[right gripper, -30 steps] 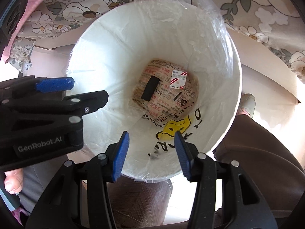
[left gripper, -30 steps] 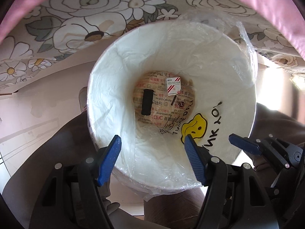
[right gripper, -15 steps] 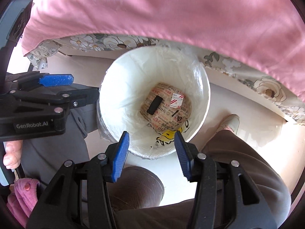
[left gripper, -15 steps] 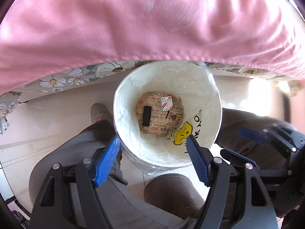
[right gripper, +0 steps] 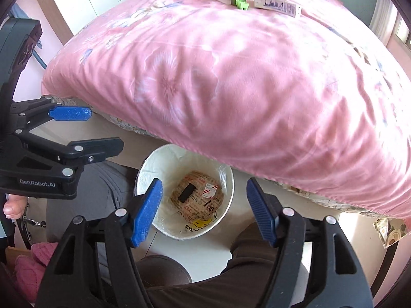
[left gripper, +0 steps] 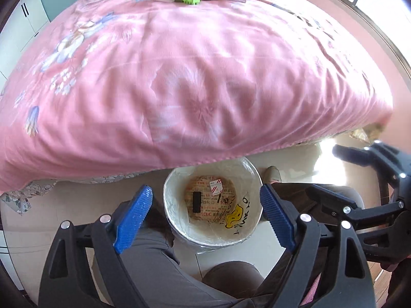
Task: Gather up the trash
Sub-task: 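Move both open tools back toward the items on the bed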
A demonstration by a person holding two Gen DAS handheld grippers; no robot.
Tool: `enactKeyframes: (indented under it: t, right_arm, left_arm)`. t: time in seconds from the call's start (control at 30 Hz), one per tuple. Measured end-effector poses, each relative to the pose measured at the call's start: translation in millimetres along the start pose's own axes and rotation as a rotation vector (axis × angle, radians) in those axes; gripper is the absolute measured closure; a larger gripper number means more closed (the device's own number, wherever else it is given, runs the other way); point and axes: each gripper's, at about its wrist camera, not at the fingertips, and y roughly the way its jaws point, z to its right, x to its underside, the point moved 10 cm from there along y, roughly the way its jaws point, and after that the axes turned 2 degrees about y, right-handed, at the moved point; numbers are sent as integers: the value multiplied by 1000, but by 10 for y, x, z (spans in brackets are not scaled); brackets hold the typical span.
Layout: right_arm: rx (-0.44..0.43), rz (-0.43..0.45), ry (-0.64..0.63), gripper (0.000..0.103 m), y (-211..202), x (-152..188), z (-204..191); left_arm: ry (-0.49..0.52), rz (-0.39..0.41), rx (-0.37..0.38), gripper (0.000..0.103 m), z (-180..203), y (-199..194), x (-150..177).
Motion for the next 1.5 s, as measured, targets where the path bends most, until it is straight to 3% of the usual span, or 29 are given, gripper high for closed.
enactKeyframes:
  t: [0.33, 0.77, 1.17, 1.5]
  right_arm:
    - [66, 135, -70, 35, -702, -591, 103]
    - [139, 255, -136, 35, -1322, -1437, 371]
    - [179, 290, -198, 31, -1398, -1951, 578]
    - [122, 276, -195, 31, -1059, -2255, 646]
  left_arm:
    - [-11, 126, -47, 14, -135, -627, -683]
    - [-51, 226, -87, 14, -429, -972, -1434]
    - [-60, 249, -117, 14, -526, -919, -2049]
    - [-59, 226, -137, 14, -574, -573, -2565]
